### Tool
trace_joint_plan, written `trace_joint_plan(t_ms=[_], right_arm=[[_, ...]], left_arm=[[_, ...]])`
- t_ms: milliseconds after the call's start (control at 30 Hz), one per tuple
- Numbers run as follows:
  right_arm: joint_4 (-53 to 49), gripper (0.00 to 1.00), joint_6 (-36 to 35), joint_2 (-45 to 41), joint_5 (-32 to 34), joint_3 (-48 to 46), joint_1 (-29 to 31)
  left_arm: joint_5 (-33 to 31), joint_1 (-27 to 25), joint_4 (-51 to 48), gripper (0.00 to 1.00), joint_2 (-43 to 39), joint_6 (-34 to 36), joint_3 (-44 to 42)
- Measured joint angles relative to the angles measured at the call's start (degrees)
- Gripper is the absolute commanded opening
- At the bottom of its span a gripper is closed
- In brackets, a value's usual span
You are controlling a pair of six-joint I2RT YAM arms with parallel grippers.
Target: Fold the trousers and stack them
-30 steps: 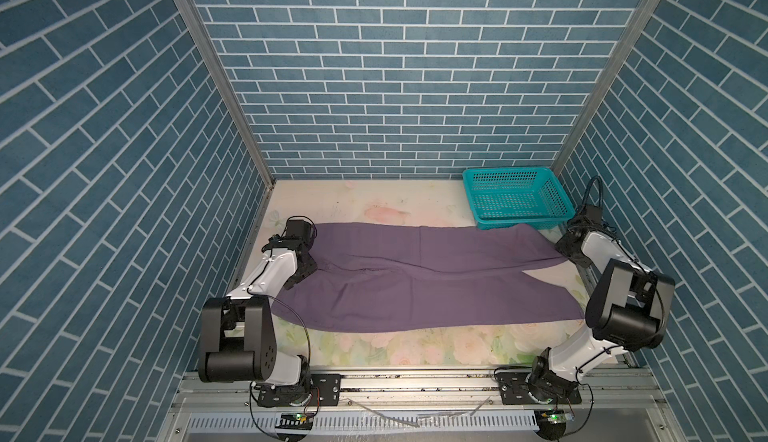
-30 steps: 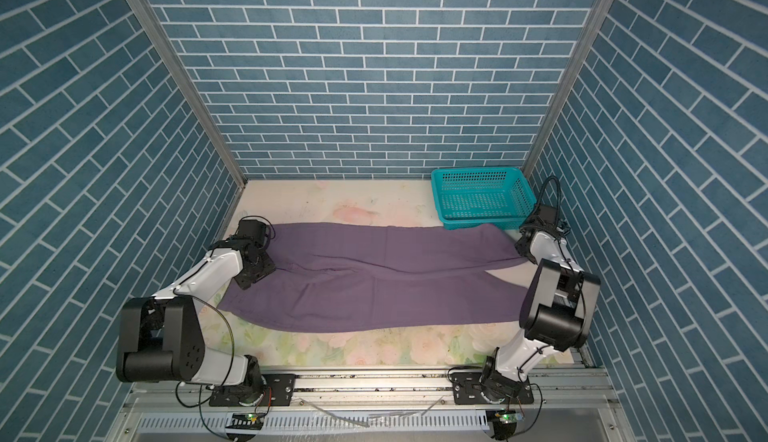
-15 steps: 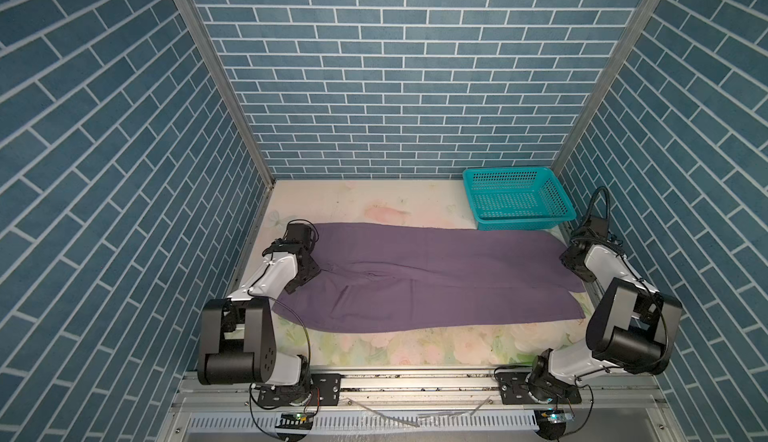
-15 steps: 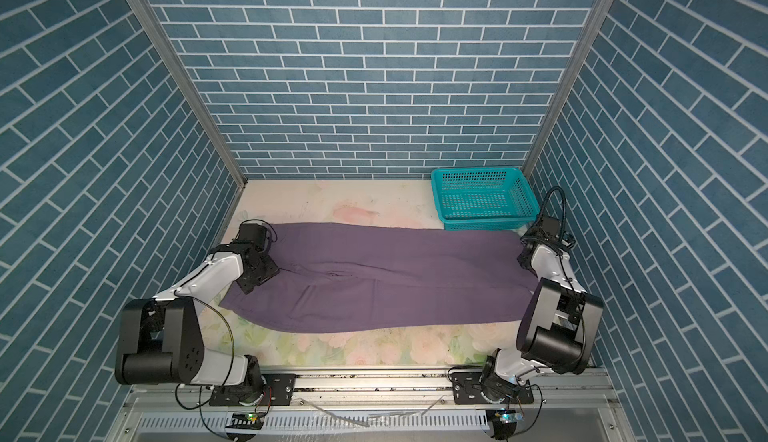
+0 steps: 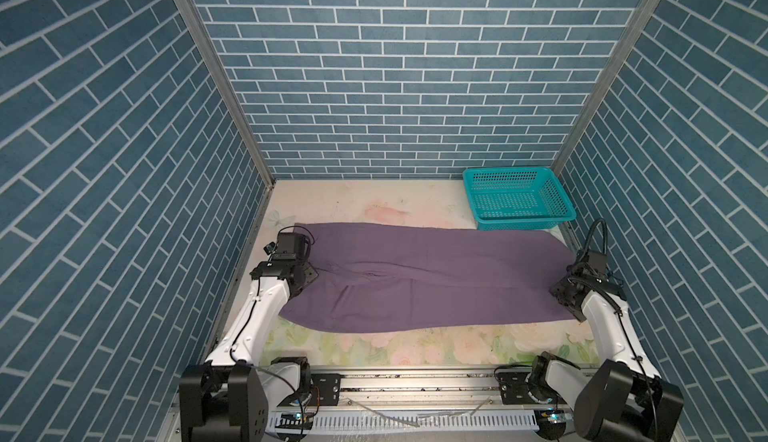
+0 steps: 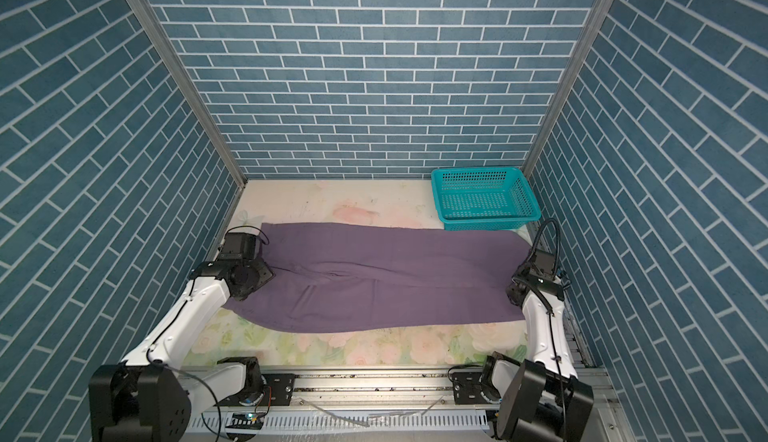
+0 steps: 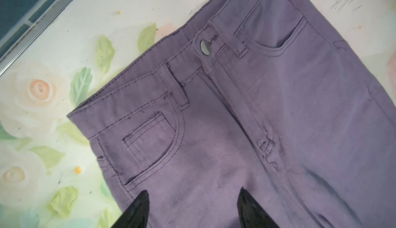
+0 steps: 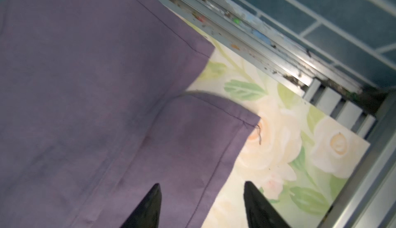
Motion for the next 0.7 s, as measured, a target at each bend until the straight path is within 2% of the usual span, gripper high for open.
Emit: trace_joint_plan(t_ms=[167,267,600,667,700], right_arm=[[0.7,0.78,1.4,1.5,-4.1,-3.4,-8.0],[1.7,0.78,1.5,4.2,-5.8,-4.5,-10.7],[9.4,0.69,0.8,13.1,-8.2,-3.7,-13.0],[11.1,0.61,0.7,15.6,-8.2,-2.2,-13.2],[11.9,0.53,0.5,16.7,-8.3,-1.6,-13.3]], left_arm=[[0.9,0.0,-4.2,0.9,-4.0,-1.4,-2.2],[1.3,0.0,-5.7,0.96,-4.7,-2.2,-2.5],[4.1,3.4,-5.7,0.95,-4.2,-2.8,-7.3],[4.1,4.1,-5.6,0.94,-4.2,-2.8,-7.3],[4.1,4.3,-5.6,0.93,-4.3,-2.8,-7.3]])
